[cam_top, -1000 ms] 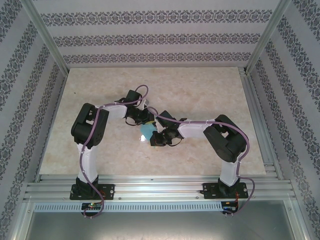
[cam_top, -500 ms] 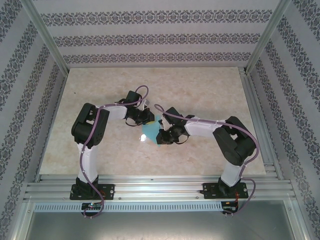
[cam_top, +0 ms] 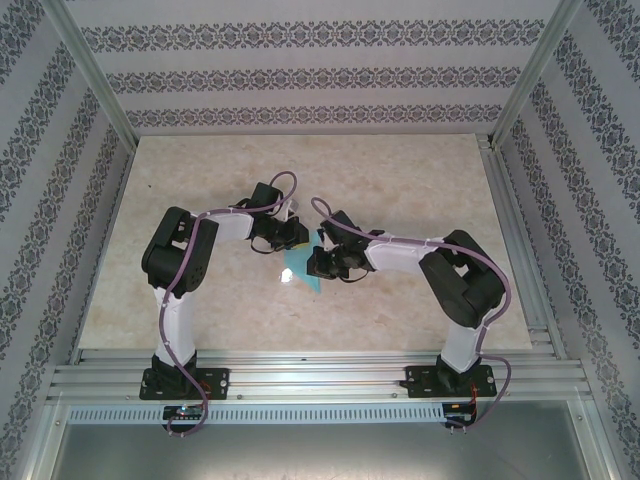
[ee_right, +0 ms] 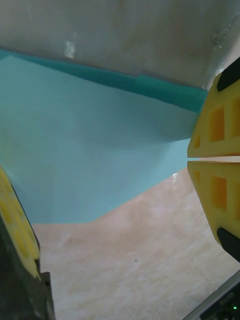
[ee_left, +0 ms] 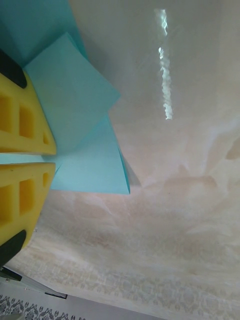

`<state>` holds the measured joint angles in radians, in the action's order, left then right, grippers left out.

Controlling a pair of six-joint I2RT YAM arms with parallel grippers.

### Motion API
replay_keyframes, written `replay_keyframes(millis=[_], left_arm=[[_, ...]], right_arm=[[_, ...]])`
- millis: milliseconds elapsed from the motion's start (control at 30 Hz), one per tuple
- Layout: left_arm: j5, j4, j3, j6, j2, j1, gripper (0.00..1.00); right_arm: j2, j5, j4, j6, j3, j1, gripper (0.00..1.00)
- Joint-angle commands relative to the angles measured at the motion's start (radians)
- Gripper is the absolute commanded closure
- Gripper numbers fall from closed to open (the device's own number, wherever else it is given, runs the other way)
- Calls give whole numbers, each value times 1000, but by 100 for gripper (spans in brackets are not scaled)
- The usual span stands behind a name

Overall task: Fold a paper plane with a square sheet of paper (fold left side to right side)
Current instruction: Fourth fold the wing at the center of the table.

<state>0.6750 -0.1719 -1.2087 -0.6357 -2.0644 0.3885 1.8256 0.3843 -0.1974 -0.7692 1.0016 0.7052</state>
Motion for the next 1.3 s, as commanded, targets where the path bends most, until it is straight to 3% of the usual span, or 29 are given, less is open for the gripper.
replay_keyframes(millis=[0, 167, 367, 767, 1267], left_arm=[[-101, -28, 25, 28, -30, -3, 88], [-110, -33, 26, 20, -31, -3, 88], [-121, -40, 24, -11, -38, -2, 88], [-119, -53, 5, -5, -69, -2, 88], [-161, -97, -17, 11, -83, -4, 88]], right_arm=[[11, -55, 80, -123, 8, 7, 89], [25, -85, 67, -235, 20, 22, 88], [16, -186, 172, -446, -32, 56, 88], [81, -279, 66, -473, 42, 79, 89], [-24, -219, 180, -521, -198, 83, 88]])
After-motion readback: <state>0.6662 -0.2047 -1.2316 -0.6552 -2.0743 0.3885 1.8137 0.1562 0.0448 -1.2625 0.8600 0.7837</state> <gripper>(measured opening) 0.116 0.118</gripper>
